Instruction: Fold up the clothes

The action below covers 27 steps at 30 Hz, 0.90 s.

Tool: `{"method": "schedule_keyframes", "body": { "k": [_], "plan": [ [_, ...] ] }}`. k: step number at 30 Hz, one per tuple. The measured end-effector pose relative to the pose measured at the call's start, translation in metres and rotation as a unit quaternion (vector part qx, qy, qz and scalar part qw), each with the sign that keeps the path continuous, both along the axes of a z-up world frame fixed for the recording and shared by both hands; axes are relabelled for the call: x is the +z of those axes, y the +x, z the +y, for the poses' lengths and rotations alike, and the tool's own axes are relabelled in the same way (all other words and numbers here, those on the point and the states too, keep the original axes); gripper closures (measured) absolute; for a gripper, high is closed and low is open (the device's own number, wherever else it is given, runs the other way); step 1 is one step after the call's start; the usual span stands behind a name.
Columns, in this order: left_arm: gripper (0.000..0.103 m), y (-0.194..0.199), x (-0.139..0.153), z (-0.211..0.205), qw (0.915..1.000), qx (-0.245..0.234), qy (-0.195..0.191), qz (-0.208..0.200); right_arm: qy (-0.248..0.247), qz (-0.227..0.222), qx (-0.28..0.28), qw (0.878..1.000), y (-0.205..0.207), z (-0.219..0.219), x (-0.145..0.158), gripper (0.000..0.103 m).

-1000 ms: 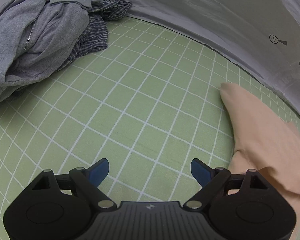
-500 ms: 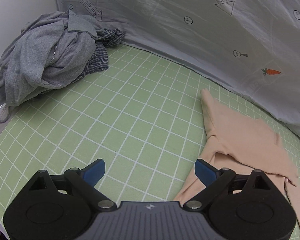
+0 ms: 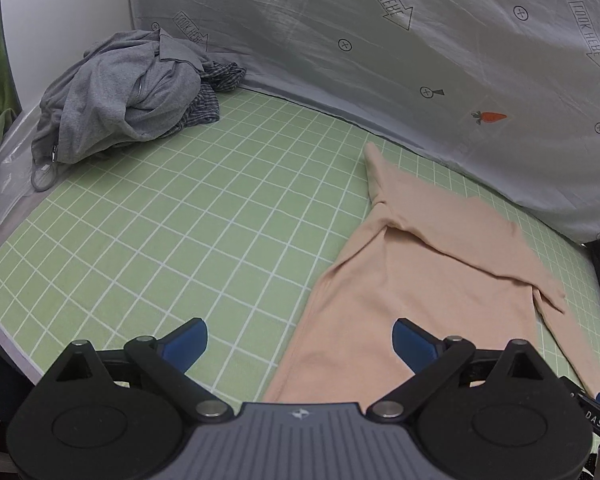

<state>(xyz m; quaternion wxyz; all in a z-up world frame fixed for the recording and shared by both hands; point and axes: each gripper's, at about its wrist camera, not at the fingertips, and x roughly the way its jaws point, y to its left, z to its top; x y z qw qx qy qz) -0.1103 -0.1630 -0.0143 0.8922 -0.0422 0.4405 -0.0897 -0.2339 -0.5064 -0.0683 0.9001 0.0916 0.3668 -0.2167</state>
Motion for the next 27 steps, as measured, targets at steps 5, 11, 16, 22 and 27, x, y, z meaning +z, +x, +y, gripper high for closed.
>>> {"method": "schedule_keyframes", "body": {
  "k": [5, 11, 16, 22, 27],
  "plan": [
    [0.004, -0.005, -0.009, 0.022, 0.9999, 0.007, -0.01, 0.011, -0.002, 0.015, 0.01, 1.0, -0.004, 0.021, -0.002, 0.0],
    [0.004, 0.023, -0.016, 0.052, 0.9984, -0.052, -0.021, -0.006, -0.016, 0.021, -0.011, 1.0, 0.008, 0.067, 0.007, 0.0],
    [0.004, 0.052, -0.017, 0.101, 0.9959, -0.079, -0.042, -0.006, -0.027, 0.013, -0.035, 0.999, 0.028, 0.125, 0.013, 0.001],
    [0.004, 0.095, -0.025, 0.154, 0.9929, -0.109, -0.045, 0.009, -0.007, 0.024, -0.051, 0.998, 0.061, 0.198, 0.002, 0.007],
    [0.004, 0.113, -0.025, 0.181, 0.9903, -0.131, -0.047, 0.01, 0.002, 0.049, -0.048, 0.998, 0.086, 0.247, -0.01, 0.022]
  ]
}}
